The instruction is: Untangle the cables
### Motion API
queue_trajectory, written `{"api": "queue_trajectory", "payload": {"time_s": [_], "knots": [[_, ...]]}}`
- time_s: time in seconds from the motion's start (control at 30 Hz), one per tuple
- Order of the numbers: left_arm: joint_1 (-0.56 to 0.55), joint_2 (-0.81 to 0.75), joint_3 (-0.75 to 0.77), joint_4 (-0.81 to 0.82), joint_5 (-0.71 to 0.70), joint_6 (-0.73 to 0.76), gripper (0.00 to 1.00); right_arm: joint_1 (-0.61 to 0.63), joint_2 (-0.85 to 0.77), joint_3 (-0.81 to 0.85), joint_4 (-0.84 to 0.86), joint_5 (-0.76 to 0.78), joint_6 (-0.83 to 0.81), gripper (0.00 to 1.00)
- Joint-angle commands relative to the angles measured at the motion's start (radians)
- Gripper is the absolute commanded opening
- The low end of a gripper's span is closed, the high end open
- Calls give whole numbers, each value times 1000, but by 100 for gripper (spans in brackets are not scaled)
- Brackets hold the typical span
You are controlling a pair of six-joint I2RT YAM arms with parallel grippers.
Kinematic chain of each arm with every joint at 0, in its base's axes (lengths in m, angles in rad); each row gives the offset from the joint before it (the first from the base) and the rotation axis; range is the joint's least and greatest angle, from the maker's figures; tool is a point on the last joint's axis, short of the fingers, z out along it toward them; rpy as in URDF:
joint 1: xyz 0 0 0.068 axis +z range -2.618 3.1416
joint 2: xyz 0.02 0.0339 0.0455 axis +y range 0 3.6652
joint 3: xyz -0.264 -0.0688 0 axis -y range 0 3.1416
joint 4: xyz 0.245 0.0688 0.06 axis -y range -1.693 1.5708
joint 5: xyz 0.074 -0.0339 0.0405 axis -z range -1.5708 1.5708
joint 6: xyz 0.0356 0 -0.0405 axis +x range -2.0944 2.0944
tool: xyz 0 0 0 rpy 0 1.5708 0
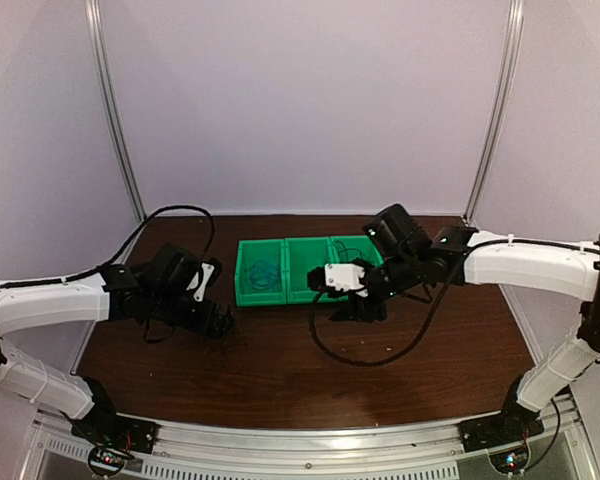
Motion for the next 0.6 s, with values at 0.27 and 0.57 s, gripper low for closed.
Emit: {"api": "queue_trajectory", "payload": {"time_s": [0.27,0.57], "knots": [[61,-51,-128,114,19,-115,93,353,397,243,129,392,-214,53],[90,-176,-142,86,9,-123,93,403,635,454,129,454,-225,61]]}}
